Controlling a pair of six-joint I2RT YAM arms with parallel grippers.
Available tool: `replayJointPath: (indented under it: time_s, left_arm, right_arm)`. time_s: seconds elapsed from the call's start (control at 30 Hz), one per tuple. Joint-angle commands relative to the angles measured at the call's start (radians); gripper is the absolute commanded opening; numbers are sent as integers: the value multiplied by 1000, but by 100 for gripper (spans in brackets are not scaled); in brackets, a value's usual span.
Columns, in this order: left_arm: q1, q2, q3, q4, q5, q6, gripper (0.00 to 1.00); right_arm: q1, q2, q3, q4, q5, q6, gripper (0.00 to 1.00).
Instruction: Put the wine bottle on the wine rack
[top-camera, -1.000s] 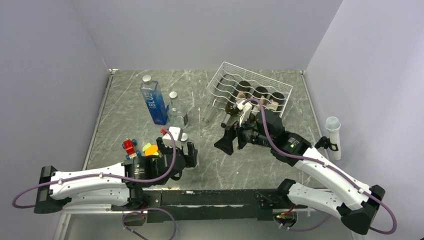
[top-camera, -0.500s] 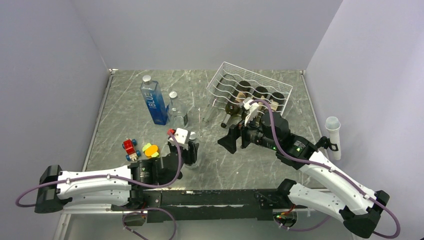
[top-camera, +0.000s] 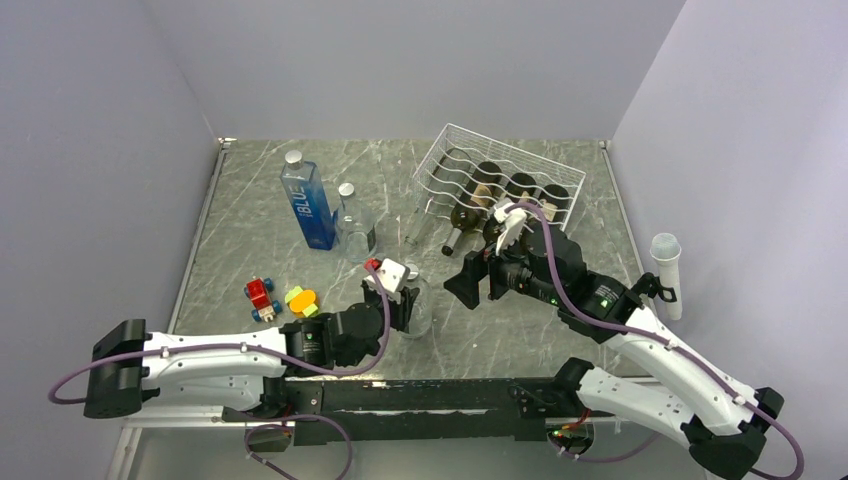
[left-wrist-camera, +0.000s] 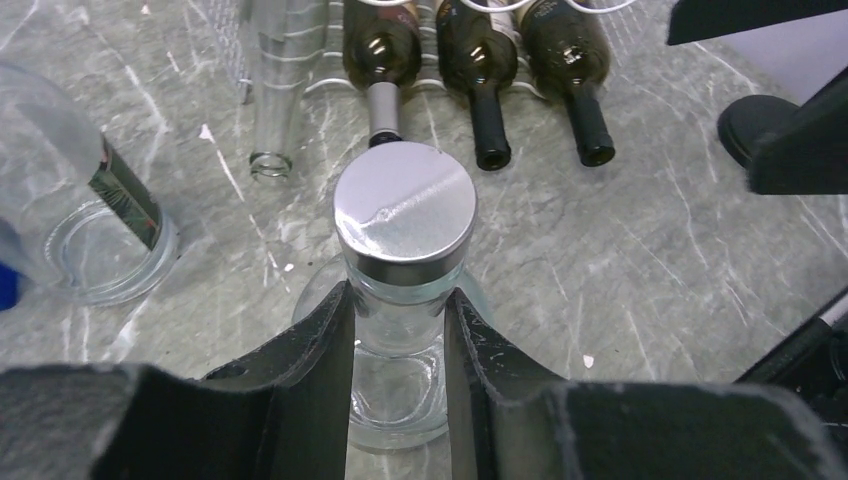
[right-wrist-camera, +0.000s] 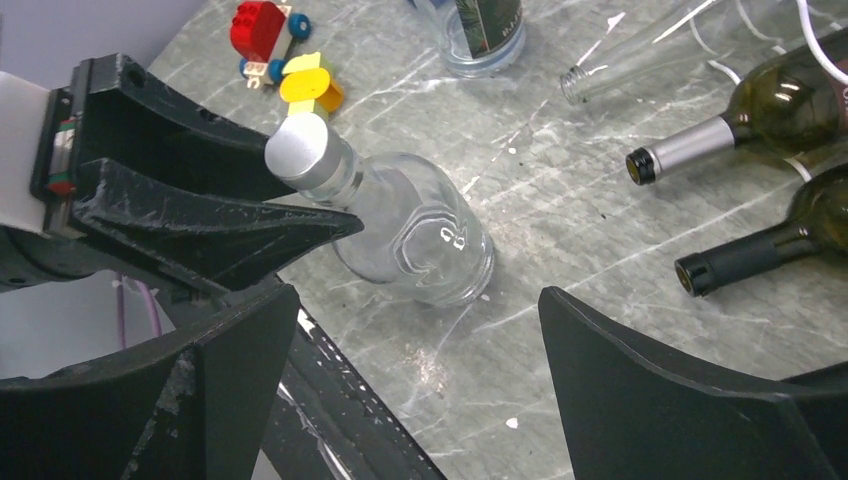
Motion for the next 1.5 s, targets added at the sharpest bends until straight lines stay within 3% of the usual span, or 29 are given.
replayJointPath:
  time_s: [0.0,0.03,0.27,0.4,0.6,0.77,1.03,1.13,1.27,1.47]
  left_arm:
    - [-7,27,34,128,116,30,4]
    - [-7,35,36,128,121,33,10]
    - [-7,1,45,66,89,9,70]
    - [-7,-92,36,16,85,-14,82]
    - [-8,-302,16,-102,126,-59,83]
    - [-8,-490,10,-260,22,-111,78]
    - [-7,-572,37,-410,-74,-199,80]
    - [-7,-557,38,-435,-89,-224,80]
    - [-7,-522,55,-488,-116,-264,81]
    - [-7,-502,71,-522,-120,-289,81]
  right_arm:
    - [5,11,33,-32,47,-4,95]
    - [5,18,33,-34,50,-8,95]
    - [14,56,94,-63,50,-19,97]
    - [26,88,161,-88,44,-19,97]
    - [84,188,246,-120,59,-48,97]
    - [152,314,315,-154,96,-62,92]
    - [254,551,475,-286,246,-80,87]
    - [274,624,513,-332,299,-71,82]
    - [285,696,565,-400,332,-57,65]
    - [293,724,573,-420,349,-46,50]
